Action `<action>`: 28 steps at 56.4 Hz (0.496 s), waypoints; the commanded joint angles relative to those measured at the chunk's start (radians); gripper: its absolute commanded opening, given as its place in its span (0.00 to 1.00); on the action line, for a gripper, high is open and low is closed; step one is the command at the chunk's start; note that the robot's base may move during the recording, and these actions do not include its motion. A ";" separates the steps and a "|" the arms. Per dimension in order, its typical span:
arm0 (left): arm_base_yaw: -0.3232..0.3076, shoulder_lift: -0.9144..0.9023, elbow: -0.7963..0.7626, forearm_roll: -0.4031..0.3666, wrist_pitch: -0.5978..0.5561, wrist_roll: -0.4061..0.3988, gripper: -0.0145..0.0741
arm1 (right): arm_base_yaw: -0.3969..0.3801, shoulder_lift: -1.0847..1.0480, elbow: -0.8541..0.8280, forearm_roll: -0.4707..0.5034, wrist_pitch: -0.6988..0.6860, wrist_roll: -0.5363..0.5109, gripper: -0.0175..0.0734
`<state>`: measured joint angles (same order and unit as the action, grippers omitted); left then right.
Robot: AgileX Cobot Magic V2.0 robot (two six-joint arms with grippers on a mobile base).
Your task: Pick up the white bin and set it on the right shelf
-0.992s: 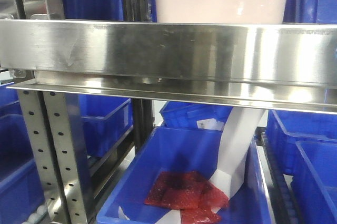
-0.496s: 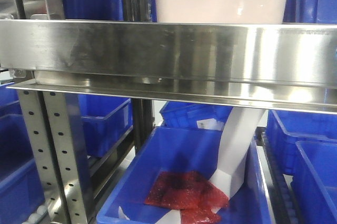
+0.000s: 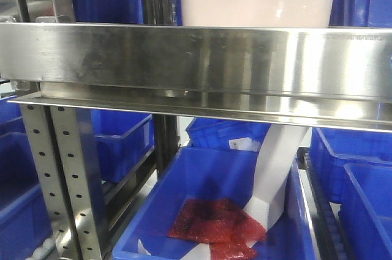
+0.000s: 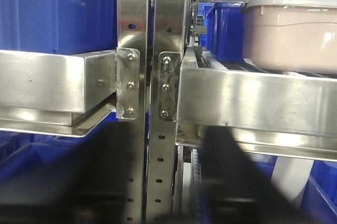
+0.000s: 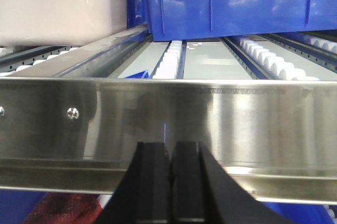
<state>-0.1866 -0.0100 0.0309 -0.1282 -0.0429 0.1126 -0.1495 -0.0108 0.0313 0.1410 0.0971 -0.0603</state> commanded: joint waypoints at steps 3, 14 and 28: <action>-0.002 -0.010 0.005 -0.001 -0.100 -0.004 0.02 | 0.001 -0.021 -0.025 -0.010 -0.090 0.003 0.27; -0.002 -0.010 0.005 -0.001 -0.100 -0.004 0.02 | 0.001 -0.021 -0.025 -0.010 -0.090 0.003 0.27; -0.002 -0.010 0.005 -0.001 -0.100 -0.004 0.02 | 0.001 -0.021 -0.025 -0.010 -0.090 0.003 0.27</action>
<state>-0.1866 -0.0100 0.0309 -0.1282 -0.0448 0.1126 -0.1495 -0.0108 0.0313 0.1410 0.0971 -0.0603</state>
